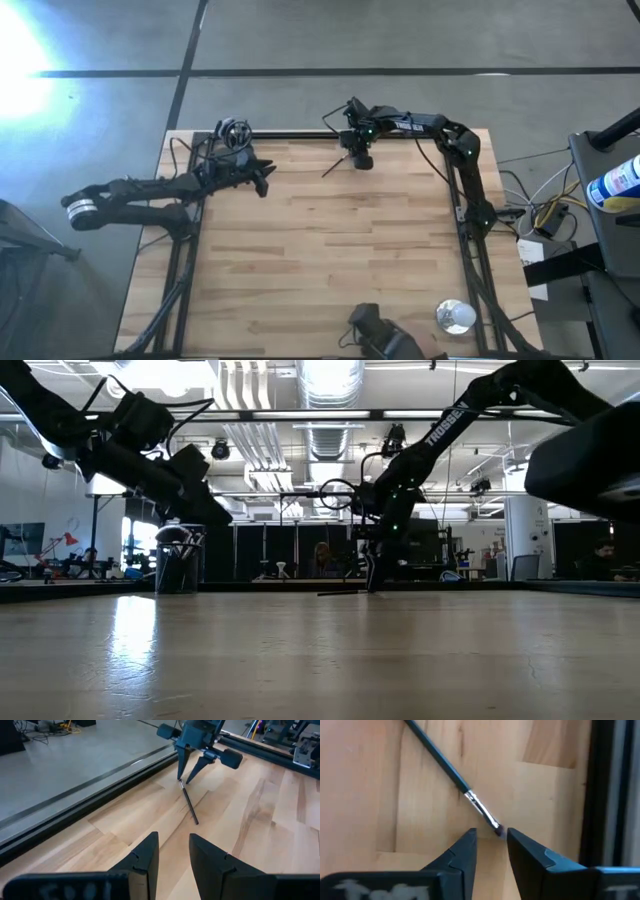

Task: Put items in baskets/containers
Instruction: Put the eyeshadow brush into the holder

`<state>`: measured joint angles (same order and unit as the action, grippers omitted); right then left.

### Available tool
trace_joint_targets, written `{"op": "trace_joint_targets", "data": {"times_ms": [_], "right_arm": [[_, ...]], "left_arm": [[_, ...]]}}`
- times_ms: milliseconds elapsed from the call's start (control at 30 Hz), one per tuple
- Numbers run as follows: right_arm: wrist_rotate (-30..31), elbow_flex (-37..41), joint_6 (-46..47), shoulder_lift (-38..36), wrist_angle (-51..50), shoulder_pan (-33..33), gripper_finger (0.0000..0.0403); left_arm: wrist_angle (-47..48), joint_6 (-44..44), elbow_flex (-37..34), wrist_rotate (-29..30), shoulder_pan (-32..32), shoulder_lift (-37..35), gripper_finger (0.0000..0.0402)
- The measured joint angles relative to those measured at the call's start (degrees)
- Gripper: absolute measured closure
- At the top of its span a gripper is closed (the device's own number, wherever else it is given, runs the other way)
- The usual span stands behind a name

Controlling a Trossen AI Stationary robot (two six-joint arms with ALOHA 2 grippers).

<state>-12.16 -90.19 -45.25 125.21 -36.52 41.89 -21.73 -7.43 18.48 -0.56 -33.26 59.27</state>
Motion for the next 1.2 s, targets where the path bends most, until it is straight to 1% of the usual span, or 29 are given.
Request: {"op": "trace_joint_targets", "data": {"times_ms": [100, 233, 333, 500, 667, 833, 867, 1067, 1200], "right_arm": [[-0.3, 0.0, -0.6, 0.3, -0.3, 0.0, 0.0322], [-0.3, -0.1, -1.2, 0.3, -0.8, -0.2, 0.0356], [-0.2, -0.1, -1.6, 0.3, -1.3, -0.3, 0.0384], [0.6, 0.1, -1.5, -0.2, -2.3, -0.9, 0.0394], [6.4, 0.8, -2.4, -3.6, -2.7, -3.9, 0.0394], [9.8, 2.9, -4.4, -9.9, -1.4, -9.0, 0.0395], [10.9, 3.5, -4.7, -11.1, -0.9, -10.2, 0.0395], [20.3, 8.0, -9.8, -19.9, 5.0, -18.1, 0.0395], [26.5, 10.7, -14.7, -23.3, 9.9, -23.0, 0.0395]], "left_arm": [[-0.3, -0.3, 0.0, -0.2, 0.0, 0.0, 0.0301], [-0.3, -2.8, 0.0, -0.5, 0.0, 0.0, 0.0301], [-0.2, -4.8, 0.1, -2.5, 0.0, 0.0, 0.0301], [-0.1, -11.0, 0.8, -4.9, 0.0, 0.0, 0.0301], [3.4, -15.2, 3.5, -8.4, 0.0, 0.1, 0.0295], [4.3, -17.2, 6.3, -17.2, 0.1, 1.4, 0.0293], [4.3, -17.7, 6.8, -18.2, 0.1, 1.7, 0.0293], [6.5, -18.2, 10.7, -18.8, 0.1, 4.2, 0.0293], [11.0, -18.3, 14.7, -22.0, 0.1, 7.4, 0.0293]]}}
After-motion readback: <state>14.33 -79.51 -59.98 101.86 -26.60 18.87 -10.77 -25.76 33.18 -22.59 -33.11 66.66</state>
